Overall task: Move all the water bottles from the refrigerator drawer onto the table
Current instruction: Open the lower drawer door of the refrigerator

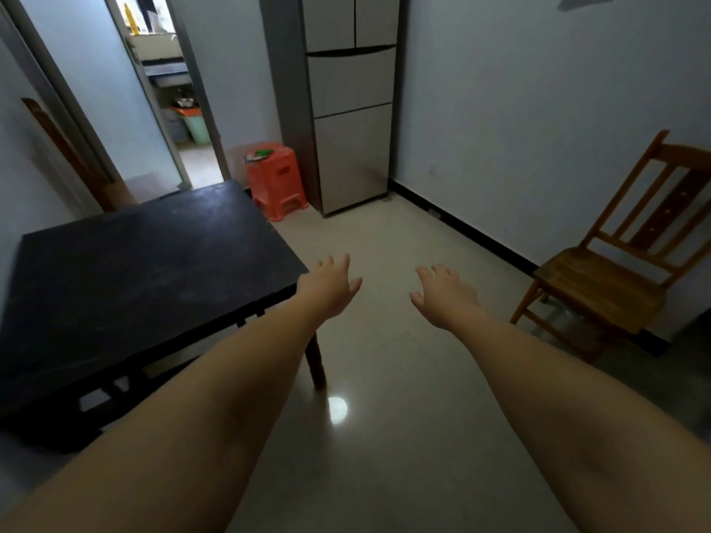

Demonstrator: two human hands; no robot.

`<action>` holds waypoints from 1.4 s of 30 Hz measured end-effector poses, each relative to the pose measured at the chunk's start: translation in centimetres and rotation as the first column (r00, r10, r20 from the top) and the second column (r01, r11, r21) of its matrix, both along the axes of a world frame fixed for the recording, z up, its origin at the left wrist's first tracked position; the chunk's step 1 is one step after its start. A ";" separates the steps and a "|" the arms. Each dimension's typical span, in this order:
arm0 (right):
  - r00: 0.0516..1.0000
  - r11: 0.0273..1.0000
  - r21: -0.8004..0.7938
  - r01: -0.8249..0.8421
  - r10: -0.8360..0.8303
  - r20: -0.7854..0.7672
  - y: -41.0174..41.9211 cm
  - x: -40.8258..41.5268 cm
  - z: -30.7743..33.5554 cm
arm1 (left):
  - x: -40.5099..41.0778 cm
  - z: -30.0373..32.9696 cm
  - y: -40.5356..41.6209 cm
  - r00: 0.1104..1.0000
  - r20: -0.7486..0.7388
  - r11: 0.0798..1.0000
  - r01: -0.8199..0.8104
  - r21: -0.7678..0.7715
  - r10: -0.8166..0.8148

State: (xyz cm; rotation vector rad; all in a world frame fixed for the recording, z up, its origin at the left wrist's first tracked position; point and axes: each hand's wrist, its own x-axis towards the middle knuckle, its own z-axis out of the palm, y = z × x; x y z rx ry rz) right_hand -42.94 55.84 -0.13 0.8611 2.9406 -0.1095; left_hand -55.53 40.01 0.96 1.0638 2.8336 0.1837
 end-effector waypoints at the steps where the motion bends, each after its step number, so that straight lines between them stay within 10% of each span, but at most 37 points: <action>1: 1.000 1.000 -0.007 0.000 0.000 0.005 0.9 -1.2 0.0 | -1.3 0.0 1.0 1.000 0.015 1.000 -0.007 0.007 0.007; 42: 0.990 0.991 -0.056 -0.121 0.116 -0.078 52.8 -70.8 1.8 | -69.2 2.4 50.1 0.991 -0.053 0.992 -0.126 -0.008 0.125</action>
